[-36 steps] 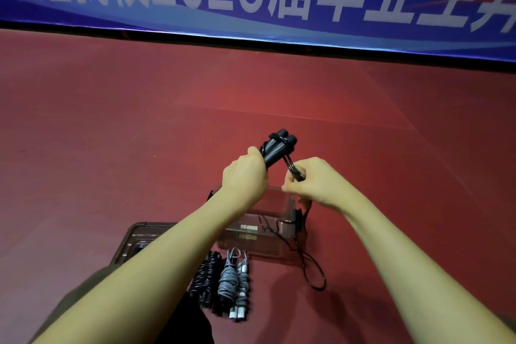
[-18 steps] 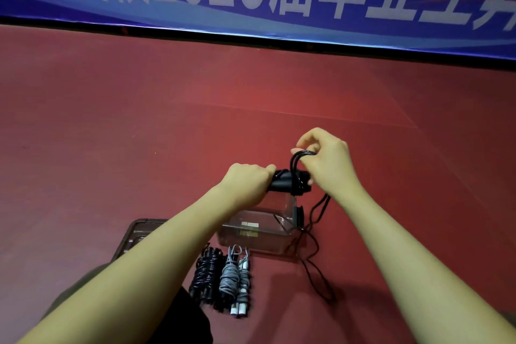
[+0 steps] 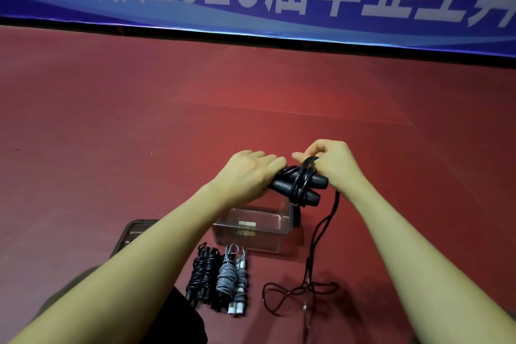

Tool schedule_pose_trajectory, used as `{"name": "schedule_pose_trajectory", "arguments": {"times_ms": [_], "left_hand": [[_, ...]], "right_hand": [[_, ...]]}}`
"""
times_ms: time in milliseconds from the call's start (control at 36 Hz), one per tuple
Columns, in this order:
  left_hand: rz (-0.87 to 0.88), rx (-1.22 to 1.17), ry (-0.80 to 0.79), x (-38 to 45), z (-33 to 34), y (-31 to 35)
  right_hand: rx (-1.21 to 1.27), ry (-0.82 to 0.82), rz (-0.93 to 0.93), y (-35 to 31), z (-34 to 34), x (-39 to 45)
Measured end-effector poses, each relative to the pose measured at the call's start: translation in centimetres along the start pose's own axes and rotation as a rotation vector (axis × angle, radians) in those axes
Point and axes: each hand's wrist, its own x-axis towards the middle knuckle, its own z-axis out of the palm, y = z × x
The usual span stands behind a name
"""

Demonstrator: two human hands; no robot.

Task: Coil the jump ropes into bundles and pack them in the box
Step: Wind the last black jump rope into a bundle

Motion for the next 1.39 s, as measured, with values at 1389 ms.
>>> {"name": "schedule_pose_trajectory", "arguments": {"times_ms": [1389], "left_hand": [[-0.053, 0.053, -0.231, 0.0, 0.6, -0.2]], "right_hand": [[-0.146, 0.121, -0.076, -1.4, 0.5, -0.4]]}}
